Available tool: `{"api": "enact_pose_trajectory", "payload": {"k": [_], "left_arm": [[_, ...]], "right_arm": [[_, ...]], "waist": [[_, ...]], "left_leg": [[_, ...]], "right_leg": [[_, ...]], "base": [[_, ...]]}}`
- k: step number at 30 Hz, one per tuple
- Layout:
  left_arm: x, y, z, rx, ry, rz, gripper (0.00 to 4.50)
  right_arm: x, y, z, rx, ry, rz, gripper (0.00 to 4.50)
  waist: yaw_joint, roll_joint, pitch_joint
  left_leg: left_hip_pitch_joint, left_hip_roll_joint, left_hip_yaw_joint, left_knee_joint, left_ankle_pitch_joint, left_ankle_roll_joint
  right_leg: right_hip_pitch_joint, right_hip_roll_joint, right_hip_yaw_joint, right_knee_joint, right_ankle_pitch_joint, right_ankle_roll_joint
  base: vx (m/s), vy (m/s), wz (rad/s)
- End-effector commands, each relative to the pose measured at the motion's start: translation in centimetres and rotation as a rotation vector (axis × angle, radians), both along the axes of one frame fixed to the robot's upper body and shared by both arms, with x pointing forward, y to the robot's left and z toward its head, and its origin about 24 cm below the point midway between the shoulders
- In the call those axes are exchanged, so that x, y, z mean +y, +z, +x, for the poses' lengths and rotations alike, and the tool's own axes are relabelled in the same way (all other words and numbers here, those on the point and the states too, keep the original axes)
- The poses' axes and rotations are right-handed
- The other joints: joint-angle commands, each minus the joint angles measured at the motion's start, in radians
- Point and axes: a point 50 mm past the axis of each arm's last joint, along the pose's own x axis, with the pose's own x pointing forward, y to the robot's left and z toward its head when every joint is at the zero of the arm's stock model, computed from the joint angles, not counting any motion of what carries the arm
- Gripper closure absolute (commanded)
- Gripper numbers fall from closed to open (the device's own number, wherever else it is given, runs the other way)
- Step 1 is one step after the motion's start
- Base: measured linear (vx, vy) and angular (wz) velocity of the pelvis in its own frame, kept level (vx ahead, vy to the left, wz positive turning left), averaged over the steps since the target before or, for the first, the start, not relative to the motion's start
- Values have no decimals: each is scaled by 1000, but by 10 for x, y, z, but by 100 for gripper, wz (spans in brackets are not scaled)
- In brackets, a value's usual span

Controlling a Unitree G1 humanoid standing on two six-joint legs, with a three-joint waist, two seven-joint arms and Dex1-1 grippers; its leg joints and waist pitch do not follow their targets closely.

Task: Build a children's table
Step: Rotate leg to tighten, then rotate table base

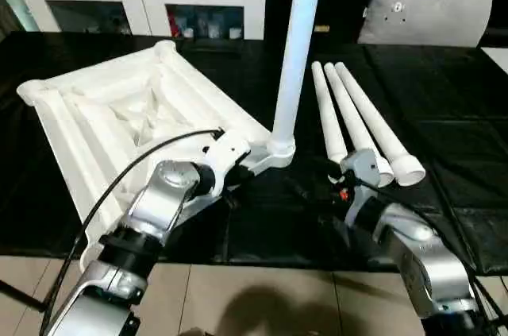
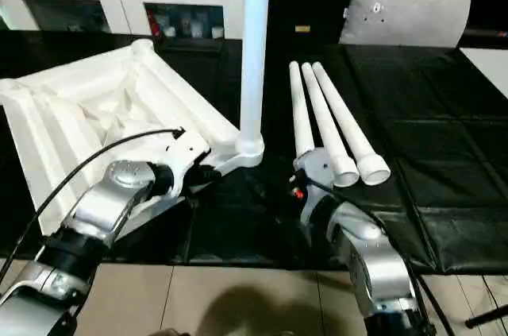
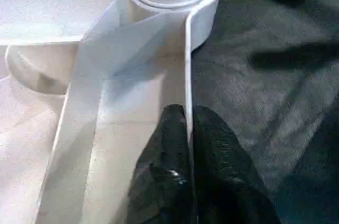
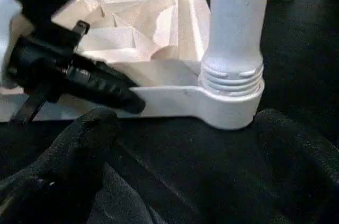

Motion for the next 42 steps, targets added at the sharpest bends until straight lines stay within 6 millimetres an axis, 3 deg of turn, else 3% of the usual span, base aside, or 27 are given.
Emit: {"api": "enact_pose_trajectory", "payload": {"k": [1,4,7,12,15,16,17,18,22,24,26,27,28,32,33,35,38,42], "left_arm": [[-9,23,11,-91,10,-82,394],[-13,30,17,-130,43,-144,353],[-4,42,19,-158,77,-165,353],[24,52,14,-192,108,-81,353],[58,58,-1,-180,118,42,371],[67,59,-6,-168,121,83,382],[79,61,-14,-149,128,146,389],[86,62,-19,-137,137,176,393],[104,65,-36,-95,160,282,427],[108,65,-39,-88,169,302,432],[137,72,-58,-45,266,455,444],[142,73,-61,-41,280,480,444],[148,74,-64,-34,298,513,444],[166,74,-76,25,342,637,444],[166,74,-76,27,343,639,444],[169,71,-79,54,345,667,444],[167,50,-89,169,293,675,444],[162,40,-89,200,265,646,444]], "right_arm": [[0,3,-1,-13,-23,-13,0],[4,0,-1,-10,-37,-43,0],[12,-3,-1,16,-41,-61,0],[22,-7,-1,39,-5,-85,0],[31,-12,-2,49,22,-105,0],[33,-13,-1,51,25,-107,0],[37,-14,0,54,28,-112,0],[39,-15,1,57,25,-118,0],[45,-17,7,68,11,-141,0],[47,-17,8,68,11,-143,0],[55,-16,14,65,19,-154,0],[56,-16,15,64,23,-156,0],[58,-16,15,63,28,-160,0],[61,-20,18,64,36,-181,0],[61,-20,18,64,36,-181,0],[62,-20,19,65,32,-184,0],[66,-22,22,74,21,-188,0],[69,-24,22,79,26,-188,0]], "waist": [[5,0,-73],[8,-9,-68],[6,-17,-68],[-2,-9,-68],[-3,-5,-66],[-6,-6,-63],[-4,-3,-66],[-8,0,-62],[0,2,-58],[2,4,-57],[-2,-7,-58],[-1,-3,-60],[-9,-5,-57],[-8,-5,-56],[-10,-9,-56],[-9,-5,-57],[-9,-8,-56],[-8,2,-56]], "left_leg": [[22,46,-17,-63,-191,48],[17,45,-18,-65,-208,46],[13,42,-18,-65,-196,46],[18,49,-21,-68,-201,37],[24,52,-20,-71,-214,24],[20,51,-20,-75,-222,19],[26,54,-23,-74,-228,11],[22,51,-21,-78,-230,7],[37,52,-19,-80,-286,-26],[34,50,-21,-82,-291,-30],[26,49,-22,-87,-281,-38],[29,50,-24,-84,-282,-43],[31,47,-22,-83,-294,-42],[33,48,-24,-83,-314,-51],[29,47,-25,-85,-314,-51],[34,48,-25,-84,-325,-58],[32,46,-24,-86,-323,-59],[34,46,-24,-86,-328,-67]], "right_leg": [[48,-74,41,-79,-139,-218],[51,-77,40,-85,-209,-201],[53,-78,40,-84,-234,-182],[47,-76,41,-78,-232,-184],[40,-73,41,-76,-229,-187],[40,-72,42,-76,-237,-184],[38,-75,43,-71,-234,-188],[37,-72,43,-73,-241,-188],[25,-69,46,-77,-283,-179],[28,-69,47,-76,-285,-173],[34,-68,46,-70,-270,-164],[32,-72,47,-66,-266,-166],[27,-68,48,-74,-290,-157],[25,-70,49,-73,-302,-157],[27,-68,48,-73,-304,-156],[23,-69,49,-74,-305,-154],[22,-69,50,-72,-288,-157],[22,-66,50,-73,-258,-161]], "base": [[0,0,0],[0,0,0],[0,0,0],[0,0,0],[0,0,0],[0,0,0],[0,0,0],[0,0,0],[0,0,0],[0,0,0],[0,0,0],[0,0,0],[0,0,0],[0,0,0],[0,0,0],[0,0,0],[0,0,0],[0,0,0]]}}
